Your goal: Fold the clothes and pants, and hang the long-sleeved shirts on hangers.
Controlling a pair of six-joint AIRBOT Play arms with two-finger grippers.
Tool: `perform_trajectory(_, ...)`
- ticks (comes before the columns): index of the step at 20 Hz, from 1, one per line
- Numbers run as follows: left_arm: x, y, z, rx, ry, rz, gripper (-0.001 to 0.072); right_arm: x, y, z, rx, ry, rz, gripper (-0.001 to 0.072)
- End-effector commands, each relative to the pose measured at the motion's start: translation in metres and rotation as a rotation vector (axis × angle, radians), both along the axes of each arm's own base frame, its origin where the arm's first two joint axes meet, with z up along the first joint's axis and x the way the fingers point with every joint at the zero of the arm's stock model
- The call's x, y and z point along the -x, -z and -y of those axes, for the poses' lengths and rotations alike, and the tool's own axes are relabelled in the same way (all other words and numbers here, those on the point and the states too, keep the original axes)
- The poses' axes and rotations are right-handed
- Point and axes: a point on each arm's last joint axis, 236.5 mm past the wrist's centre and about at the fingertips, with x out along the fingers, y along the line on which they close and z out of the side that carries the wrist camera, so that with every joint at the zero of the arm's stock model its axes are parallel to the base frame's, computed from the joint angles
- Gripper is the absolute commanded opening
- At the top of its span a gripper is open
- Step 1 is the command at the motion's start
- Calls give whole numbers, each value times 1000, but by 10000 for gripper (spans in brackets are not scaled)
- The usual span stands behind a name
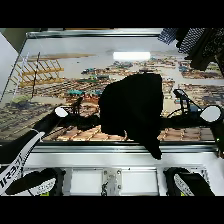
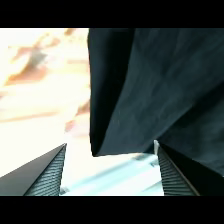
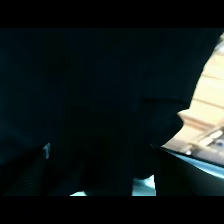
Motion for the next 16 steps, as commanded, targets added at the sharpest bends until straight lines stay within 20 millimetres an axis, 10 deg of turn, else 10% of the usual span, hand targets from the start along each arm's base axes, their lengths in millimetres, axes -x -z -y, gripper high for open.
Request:
perform_trajectory(1,14,7,19,49,43,-32,594,20,-8,-21,-58,-57,-34,720)
perform_trajectory(16,17,11,49,43,70,30,594,37,-11,-38,-142,-73,-80,720)
